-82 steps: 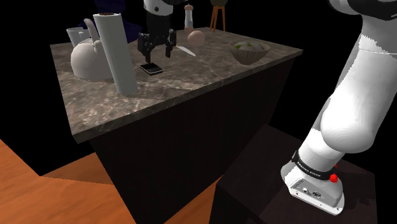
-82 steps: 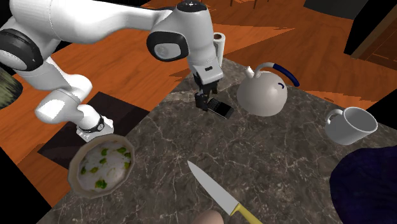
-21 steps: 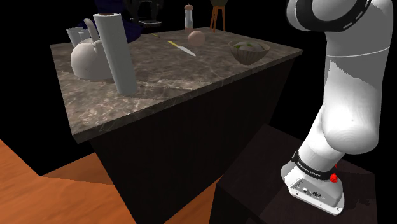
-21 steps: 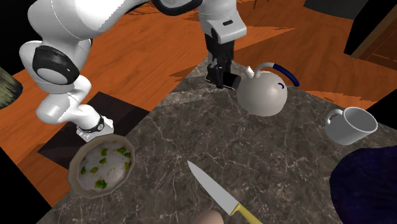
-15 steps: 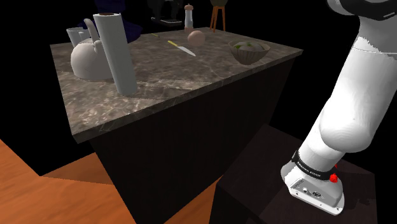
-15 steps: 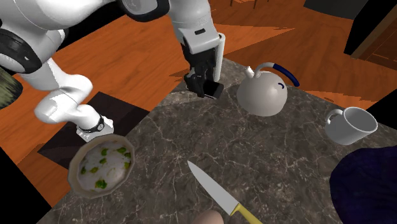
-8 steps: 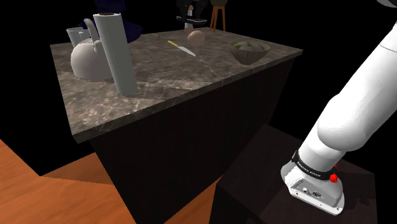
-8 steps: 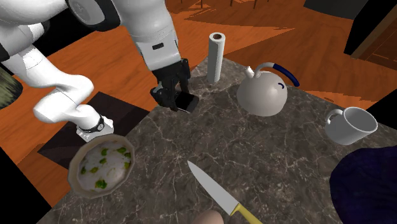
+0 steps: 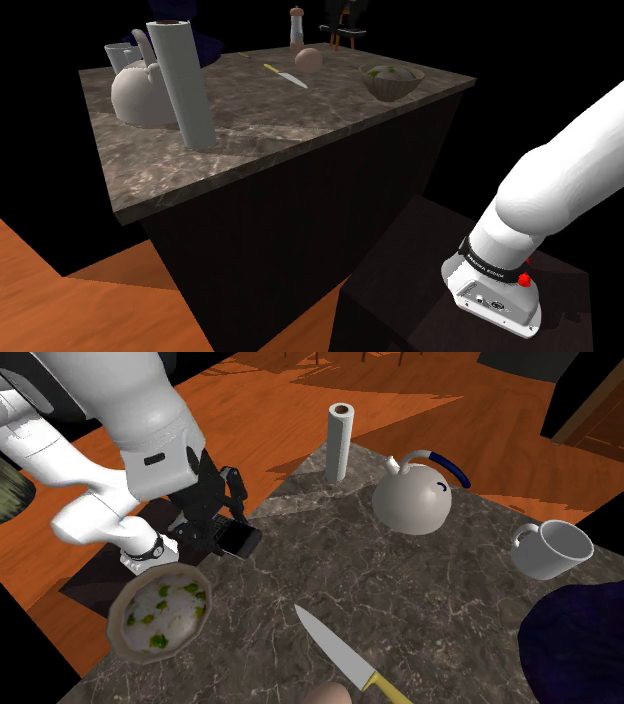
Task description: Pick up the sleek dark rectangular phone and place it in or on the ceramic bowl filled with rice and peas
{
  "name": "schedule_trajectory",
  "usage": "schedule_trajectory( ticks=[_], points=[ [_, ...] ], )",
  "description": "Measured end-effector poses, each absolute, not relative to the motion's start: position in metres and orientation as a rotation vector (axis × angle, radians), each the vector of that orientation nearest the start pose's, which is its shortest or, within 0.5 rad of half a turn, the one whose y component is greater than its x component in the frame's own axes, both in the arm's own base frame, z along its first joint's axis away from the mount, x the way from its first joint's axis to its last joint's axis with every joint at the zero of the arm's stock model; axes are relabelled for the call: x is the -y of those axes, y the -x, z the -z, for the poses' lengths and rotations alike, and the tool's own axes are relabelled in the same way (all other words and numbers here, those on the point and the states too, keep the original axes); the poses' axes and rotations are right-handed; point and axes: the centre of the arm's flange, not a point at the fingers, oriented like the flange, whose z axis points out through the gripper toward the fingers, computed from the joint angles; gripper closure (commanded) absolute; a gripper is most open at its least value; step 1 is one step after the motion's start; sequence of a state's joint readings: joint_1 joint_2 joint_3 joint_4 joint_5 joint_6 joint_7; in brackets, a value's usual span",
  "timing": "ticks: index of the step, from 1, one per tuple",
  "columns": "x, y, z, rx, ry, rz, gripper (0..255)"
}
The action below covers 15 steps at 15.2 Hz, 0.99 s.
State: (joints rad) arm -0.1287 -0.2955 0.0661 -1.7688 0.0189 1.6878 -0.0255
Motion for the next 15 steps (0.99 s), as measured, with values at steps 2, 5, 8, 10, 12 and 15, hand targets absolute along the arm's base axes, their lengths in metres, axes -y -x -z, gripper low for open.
schedule_trajectory(
  ticks=[2,5,8,10,12,15],
  points=[
    [0.046,-0.455,-0.695,-0.06,3.133,0.337,255],
    [0.08,-0.435,-0.692,-0.06,3.133,0.336,255],
    [0.112,-0.415,-0.696,-0.06,3.132,0.336,255],
    [0.13,-0.398,-0.693,-0.059,3.133,0.336,255],
    [0.155,-0.384,-0.694,-0.06,3.132,0.336,255],
    [0.162,-0.38,-0.684,-0.058,3.132,0.336,255]
  ],
)
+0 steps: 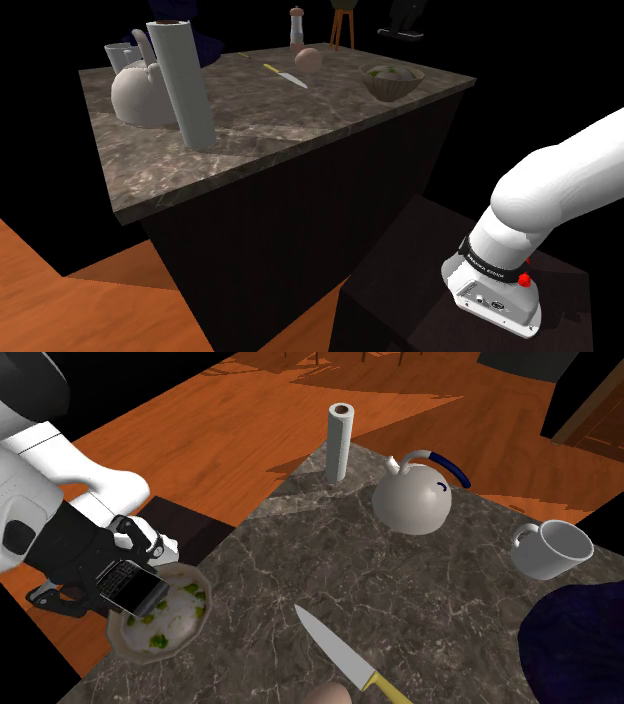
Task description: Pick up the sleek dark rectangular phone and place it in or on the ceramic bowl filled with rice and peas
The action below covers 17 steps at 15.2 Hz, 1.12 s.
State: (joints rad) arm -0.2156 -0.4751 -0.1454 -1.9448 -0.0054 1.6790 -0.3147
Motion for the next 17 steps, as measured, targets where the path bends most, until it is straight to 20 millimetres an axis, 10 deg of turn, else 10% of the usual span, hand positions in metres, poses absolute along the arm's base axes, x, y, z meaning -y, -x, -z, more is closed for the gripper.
schedule_trajectory(
  ticks=[17],
  points=[
    [0.164,-0.38,-0.619,-0.057,3.132,0.336,255]
  ],
)
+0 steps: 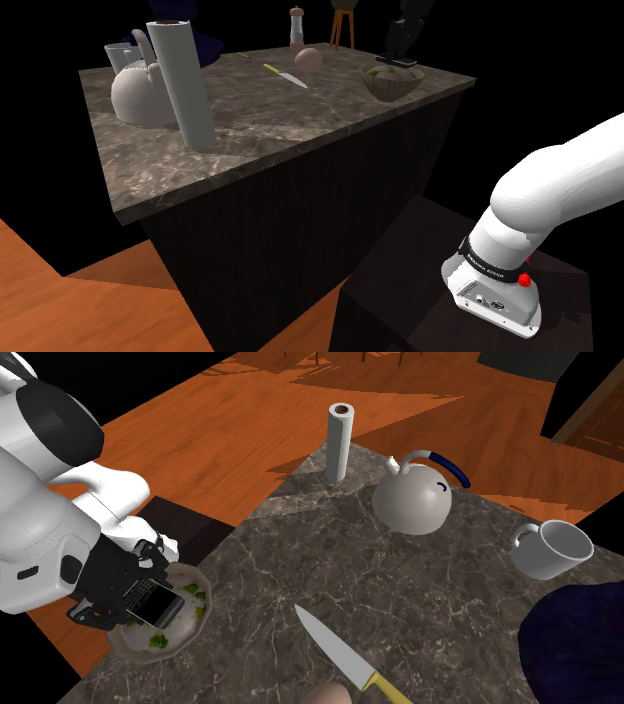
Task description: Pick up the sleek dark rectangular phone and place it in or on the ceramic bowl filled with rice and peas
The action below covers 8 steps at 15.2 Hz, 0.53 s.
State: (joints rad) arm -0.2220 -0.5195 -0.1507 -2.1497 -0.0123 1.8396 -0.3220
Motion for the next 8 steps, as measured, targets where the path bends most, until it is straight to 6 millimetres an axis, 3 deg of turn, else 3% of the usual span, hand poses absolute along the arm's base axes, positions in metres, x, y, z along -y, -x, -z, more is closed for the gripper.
schedule_trajectory(
  ticks=[1,2,8],
  points=[
    [0.1637,-0.3795,-0.6186,-0.057,3.132,0.336,255],
    [0.1637,-0.3795,-0.6185,-0.057,3.132,0.336,0],
    [0.1637,-0.3795,-0.6186,-0.057,3.132,0.336,0]
  ],
)
